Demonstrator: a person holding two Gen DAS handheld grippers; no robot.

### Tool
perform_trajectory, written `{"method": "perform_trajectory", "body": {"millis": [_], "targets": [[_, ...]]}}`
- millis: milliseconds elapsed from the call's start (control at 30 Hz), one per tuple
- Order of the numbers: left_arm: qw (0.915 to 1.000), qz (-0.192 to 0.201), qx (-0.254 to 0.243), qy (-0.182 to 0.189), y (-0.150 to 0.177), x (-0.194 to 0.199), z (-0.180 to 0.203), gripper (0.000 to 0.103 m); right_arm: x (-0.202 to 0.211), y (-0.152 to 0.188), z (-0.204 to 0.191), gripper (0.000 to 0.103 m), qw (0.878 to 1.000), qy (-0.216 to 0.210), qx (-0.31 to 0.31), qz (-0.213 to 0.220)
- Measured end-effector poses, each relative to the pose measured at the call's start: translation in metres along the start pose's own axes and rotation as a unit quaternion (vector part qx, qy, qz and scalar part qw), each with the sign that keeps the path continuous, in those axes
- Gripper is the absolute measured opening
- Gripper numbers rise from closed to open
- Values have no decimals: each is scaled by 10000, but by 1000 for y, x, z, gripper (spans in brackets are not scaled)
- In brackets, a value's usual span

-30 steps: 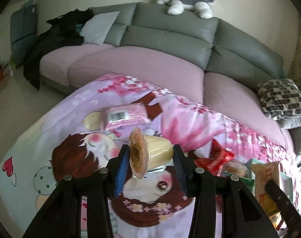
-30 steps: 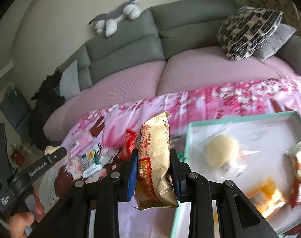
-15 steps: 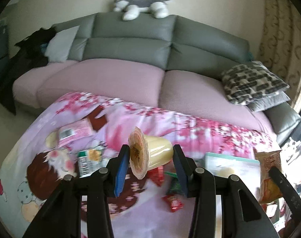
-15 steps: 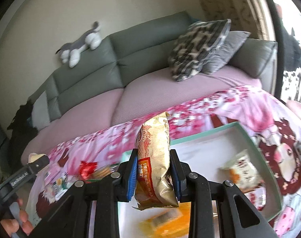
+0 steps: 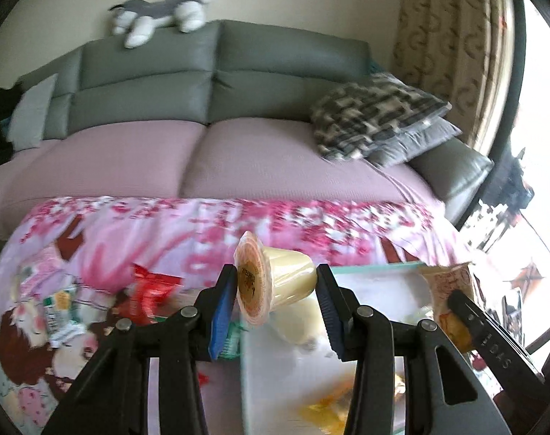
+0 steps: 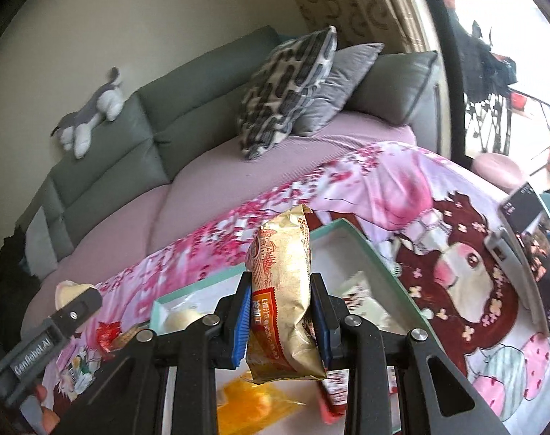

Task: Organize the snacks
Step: 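Carry both items over the tray and open both tools to drop them inside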

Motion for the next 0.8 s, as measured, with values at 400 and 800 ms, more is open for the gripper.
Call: {"method": "perform_trajectory", "body": {"millis": [400, 800], "targets": [[9953, -350, -810, 410, 15, -44, 75, 46, -17, 3, 18, 32, 9994, 244, -154, -214], [9943, -588, -758, 465, 20, -71, 80, 46, -23, 5, 20, 32, 9987, 351, -118, -345]]}}
Point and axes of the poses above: each gripper's, at about its wrist camera, not at the fingertips, and x roughly against the way its jaws point, z to its right, y to its underside, the point moved 5 cm from there along -x, roughly the way its jaws point, and after that the axes turned 12 degrees about -z, right-handed, at the moved point
